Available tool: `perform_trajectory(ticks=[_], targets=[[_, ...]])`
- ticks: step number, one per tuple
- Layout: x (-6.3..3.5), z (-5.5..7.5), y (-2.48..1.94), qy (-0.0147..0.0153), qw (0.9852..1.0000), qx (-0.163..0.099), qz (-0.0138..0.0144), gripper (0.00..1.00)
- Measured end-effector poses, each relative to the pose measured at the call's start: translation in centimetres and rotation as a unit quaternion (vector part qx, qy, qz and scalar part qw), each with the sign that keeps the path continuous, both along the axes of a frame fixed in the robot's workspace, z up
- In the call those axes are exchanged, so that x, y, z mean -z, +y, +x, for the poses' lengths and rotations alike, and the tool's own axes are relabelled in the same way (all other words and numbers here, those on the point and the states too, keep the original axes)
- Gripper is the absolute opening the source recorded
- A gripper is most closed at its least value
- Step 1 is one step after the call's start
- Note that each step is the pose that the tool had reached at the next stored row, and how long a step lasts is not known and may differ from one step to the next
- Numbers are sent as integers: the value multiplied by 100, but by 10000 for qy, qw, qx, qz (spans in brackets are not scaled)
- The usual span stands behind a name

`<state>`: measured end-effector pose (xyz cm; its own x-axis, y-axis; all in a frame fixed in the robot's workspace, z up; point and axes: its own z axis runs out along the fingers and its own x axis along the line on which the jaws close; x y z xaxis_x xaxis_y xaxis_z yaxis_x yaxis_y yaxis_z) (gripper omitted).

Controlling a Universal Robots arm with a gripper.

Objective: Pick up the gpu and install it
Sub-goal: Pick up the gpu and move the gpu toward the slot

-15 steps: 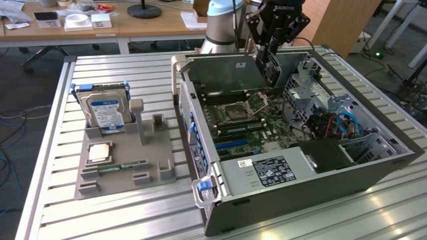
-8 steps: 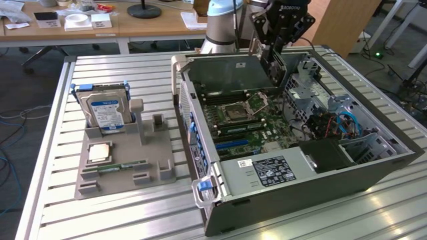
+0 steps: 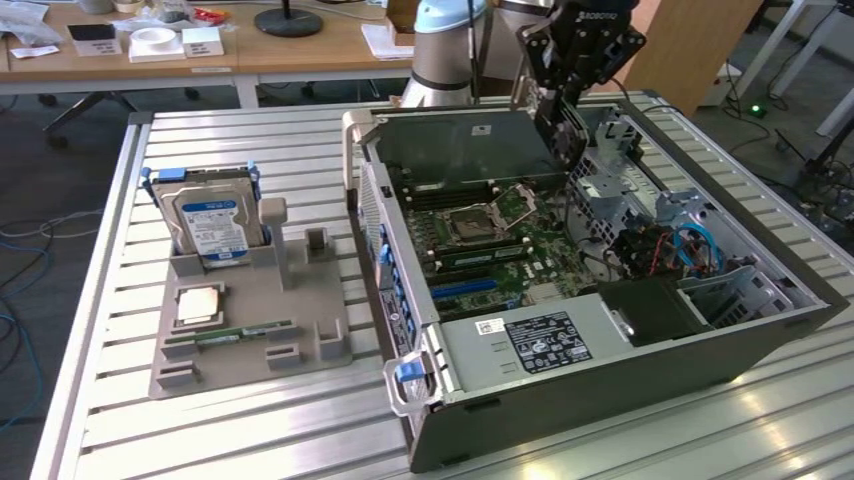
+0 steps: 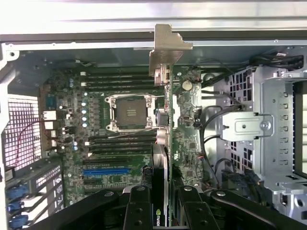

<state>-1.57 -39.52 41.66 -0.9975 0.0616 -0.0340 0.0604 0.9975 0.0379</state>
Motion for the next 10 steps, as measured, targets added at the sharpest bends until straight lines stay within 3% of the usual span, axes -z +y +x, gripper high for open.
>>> perform_trajectory(ticks=[6, 10], targets=[[0, 196, 2, 0, 10000, -1, 0, 26], [0, 256, 3, 0, 10000, -2, 0, 26]])
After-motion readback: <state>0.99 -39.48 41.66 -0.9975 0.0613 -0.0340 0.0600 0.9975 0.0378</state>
